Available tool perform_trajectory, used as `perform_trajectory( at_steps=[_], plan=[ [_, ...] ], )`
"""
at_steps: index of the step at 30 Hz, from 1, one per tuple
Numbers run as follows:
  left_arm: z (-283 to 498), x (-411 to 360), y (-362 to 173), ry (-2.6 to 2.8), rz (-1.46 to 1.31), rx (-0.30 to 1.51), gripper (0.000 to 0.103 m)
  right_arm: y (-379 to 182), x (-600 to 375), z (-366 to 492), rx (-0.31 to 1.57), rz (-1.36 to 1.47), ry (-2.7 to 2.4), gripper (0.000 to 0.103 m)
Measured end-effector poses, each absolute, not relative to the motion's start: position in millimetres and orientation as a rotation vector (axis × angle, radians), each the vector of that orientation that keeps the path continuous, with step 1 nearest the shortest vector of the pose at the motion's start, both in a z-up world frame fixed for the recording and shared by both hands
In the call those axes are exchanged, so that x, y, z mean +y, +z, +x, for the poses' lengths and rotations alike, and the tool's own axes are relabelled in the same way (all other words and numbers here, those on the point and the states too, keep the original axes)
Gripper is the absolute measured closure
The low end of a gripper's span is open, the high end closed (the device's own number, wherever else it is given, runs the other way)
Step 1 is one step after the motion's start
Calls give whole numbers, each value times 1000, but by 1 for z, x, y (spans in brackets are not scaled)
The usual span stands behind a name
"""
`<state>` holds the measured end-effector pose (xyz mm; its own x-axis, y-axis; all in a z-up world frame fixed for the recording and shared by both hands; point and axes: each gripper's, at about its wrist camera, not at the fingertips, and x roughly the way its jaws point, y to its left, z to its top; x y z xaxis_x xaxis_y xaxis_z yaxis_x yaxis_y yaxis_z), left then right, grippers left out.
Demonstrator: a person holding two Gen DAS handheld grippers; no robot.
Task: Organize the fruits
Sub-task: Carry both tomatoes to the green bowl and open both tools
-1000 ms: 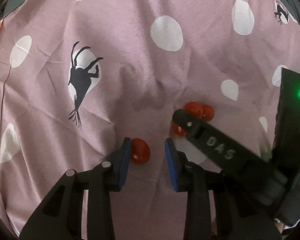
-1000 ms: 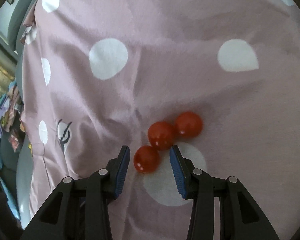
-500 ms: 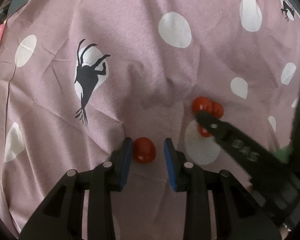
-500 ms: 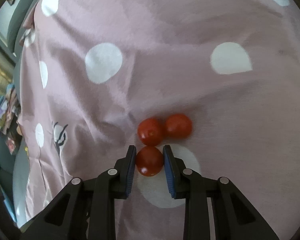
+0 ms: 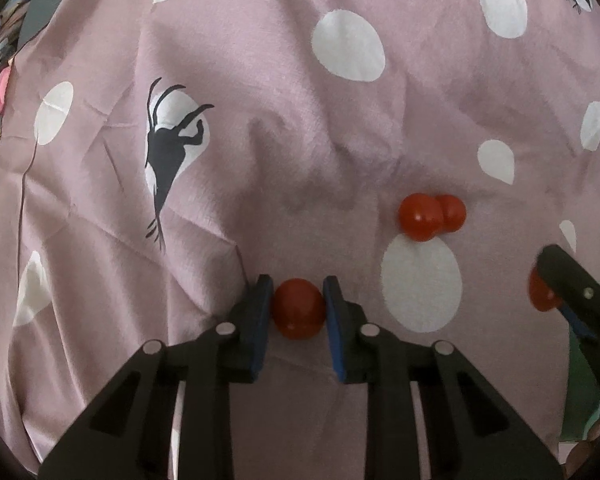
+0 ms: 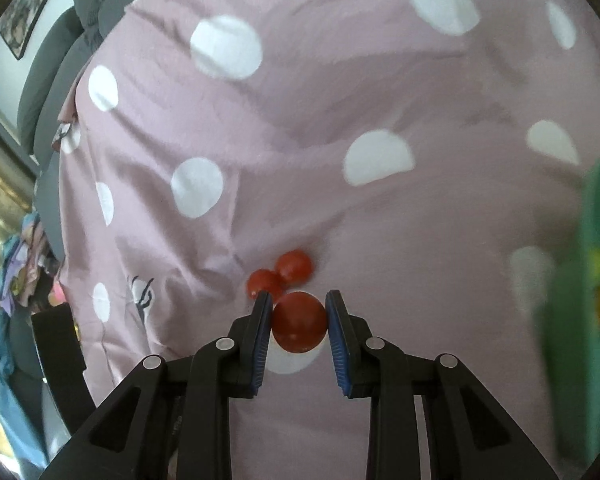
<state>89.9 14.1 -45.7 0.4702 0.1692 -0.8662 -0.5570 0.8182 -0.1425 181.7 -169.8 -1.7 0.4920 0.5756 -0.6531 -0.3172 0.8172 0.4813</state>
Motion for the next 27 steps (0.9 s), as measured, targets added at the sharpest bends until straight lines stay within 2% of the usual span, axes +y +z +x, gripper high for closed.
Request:
perform_trajectory(
  at_steps=[13,27],
  plan=[
    [76,-18,-2,393,-392,868,78,1,-226,152,849,400,481,74],
    [70,-41,21,330,-347,824,78,3,-245,137,825,406,448,74]
  ],
)
